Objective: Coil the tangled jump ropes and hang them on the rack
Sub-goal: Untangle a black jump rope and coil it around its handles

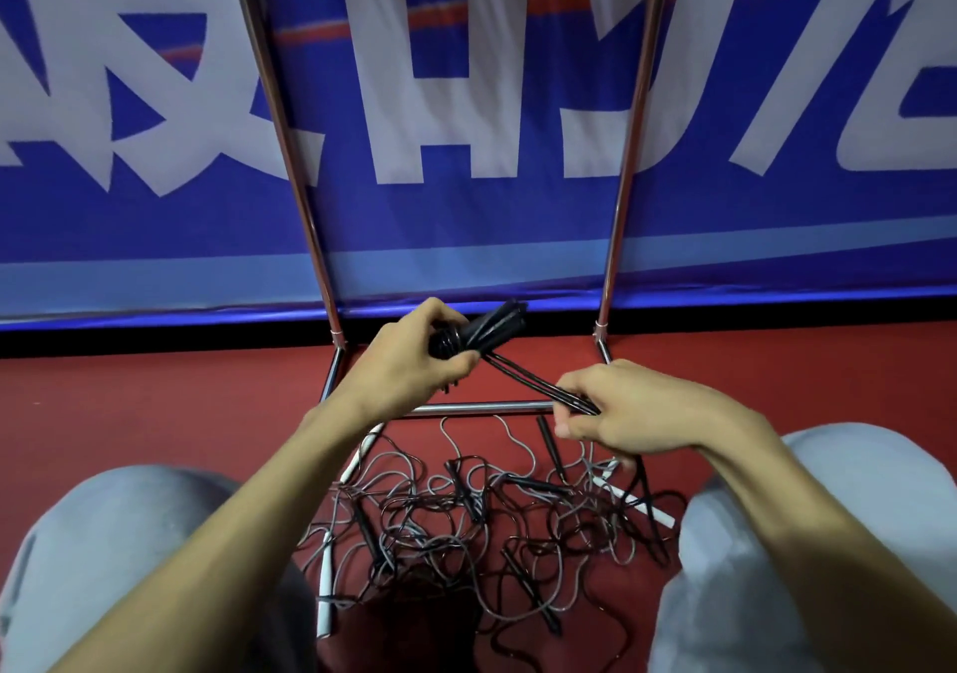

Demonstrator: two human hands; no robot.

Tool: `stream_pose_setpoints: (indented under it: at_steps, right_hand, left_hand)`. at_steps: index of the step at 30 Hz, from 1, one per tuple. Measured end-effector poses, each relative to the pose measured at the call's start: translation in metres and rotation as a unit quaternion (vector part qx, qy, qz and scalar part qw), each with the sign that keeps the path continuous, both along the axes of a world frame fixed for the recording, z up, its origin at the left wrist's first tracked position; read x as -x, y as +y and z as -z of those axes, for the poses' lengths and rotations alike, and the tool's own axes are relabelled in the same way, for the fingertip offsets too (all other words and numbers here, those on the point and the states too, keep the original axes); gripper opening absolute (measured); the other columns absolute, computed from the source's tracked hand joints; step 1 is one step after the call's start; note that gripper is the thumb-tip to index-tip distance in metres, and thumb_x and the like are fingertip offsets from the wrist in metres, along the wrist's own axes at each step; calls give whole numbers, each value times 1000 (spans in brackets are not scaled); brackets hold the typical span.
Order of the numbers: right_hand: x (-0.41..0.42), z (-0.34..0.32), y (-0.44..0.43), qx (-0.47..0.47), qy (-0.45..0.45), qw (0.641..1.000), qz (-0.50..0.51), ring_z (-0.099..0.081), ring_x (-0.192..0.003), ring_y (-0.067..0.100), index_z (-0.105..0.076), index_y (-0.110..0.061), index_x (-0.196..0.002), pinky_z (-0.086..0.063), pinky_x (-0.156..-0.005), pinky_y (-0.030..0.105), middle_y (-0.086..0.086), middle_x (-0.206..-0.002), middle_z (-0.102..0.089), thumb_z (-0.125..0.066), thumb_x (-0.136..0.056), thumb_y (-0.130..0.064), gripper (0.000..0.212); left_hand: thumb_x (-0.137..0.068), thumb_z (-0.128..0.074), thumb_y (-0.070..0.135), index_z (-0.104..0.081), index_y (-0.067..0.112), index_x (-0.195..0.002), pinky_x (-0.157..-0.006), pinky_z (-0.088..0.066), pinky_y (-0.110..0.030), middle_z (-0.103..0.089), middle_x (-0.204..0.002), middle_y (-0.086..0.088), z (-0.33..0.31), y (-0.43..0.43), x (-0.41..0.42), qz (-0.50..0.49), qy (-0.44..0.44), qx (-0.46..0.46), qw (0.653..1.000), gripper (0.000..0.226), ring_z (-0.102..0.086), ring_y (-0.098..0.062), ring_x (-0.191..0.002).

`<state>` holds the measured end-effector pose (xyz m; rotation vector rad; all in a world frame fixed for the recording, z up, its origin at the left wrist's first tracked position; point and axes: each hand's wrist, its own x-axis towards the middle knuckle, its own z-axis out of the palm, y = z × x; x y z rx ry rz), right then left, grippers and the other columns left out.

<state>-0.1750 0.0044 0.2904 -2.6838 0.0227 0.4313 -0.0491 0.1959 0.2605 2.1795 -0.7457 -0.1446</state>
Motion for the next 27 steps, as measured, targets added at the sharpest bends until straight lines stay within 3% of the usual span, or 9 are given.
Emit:
stream_pose_setpoints:
  at_steps: [3, 5, 7, 12, 16, 18, 22, 25, 27]
  right_hand:
    - [2, 0, -1, 13, -27, 999, -36, -51, -53, -4, -63, -18, -96, -39, -56, 9, -10, -62, -56, -57, -93, -19, 7]
    - [4, -1, 3, -14, -44, 997, -60, -57, -55, 4, -61, -16, -91, -50, -63, 21, -4, -65, -58, -52, -95, -13, 10]
    - [2, 2, 5, -13, -98, 991, -86, -59, -61, 14, -56, -23, -83, -53, -67, 36, 0, -68, -59, -49, -95, -11, 18]
    - [-6, 8, -4, -15, -286, 958, -26, -64, -83, 11, -70, -25, -91, -52, -77, 39, -9, -86, -71, -60, -87, -24, 10]
    - [-9, 10, -10, -44, -371, 925, 71, -65, -79, 9, -74, -27, -83, -52, -76, 39, -10, -82, -73, -71, -77, -36, 11]
    - [-10, 9, -11, -87, -398, 906, 114, -66, -75, 9, -73, -26, -78, -52, -74, 37, -9, -75, -72, -71, -74, -42, 17]
    - [-11, 5, -10, -124, -405, 885, 193, -41, -51, 9, -61, -20, -59, -37, -57, 22, -7, -46, -45, -80, -65, -48, 34]
    - [-13, 7, -13, -120, -338, 905, 227, -34, -45, 10, -58, -9, -56, -33, -51, 23, -6, -41, -38, -77, -62, -56, 52]
    - [-14, 9, -18, -118, -297, 921, 223, -47, -49, 10, -58, -5, -58, -39, -53, 27, -4, -45, -49, -75, -66, -48, 47]
  left_hand:
    - [-82, -70, 32, -55, 28, -113, -78, -53, -38, -70, -96, 3, 8, -1, 0, 26, -85, -120, 989, 35, -65, -21, -86]
    - [-81, -67, 33, -55, 28, -117, -80, -52, -39, -68, -104, 3, 10, -4, 2, 37, -113, -182, 976, 38, -64, -24, -95]
    - [-78, -65, 34, -57, 31, -114, -78, -52, -39, -67, -104, 5, 10, -5, 6, 59, -120, -225, 965, 37, -64, -25, -95]
    - [-71, -61, 35, -58, 33, -102, -69, -50, -31, -61, -85, 11, 6, -12, 27, 166, -147, -265, 938, 31, -57, -18, -80]
    - [-76, -70, 37, -58, 30, -93, -60, -43, -26, -57, -68, 8, -1, -16, 42, 245, -81, -192, 947, 23, -53, -11, -63]
    - [-73, -77, 51, -60, 28, -86, -56, -39, -22, -57, -64, 8, -8, -16, 47, 247, -28, -113, 962, 32, -50, -6, -57]
    - [-67, -73, 63, -67, 27, -84, -57, -48, -33, -62, -64, -3, -16, -17, 53, 224, 13, -17, 974, 40, -58, -18, -55]
    - [-74, -69, 52, -68, 25, -88, -54, -47, -34, -60, -62, -4, -18, -16, 56, 225, 8, -1, 974, 31, -57, -19, -52]
    - [-79, -68, 33, -65, 24, -83, -47, -43, -25, -60, -59, -1, -18, -15, 55, 216, 53, 46, 974, 11, -56, -14, -49]
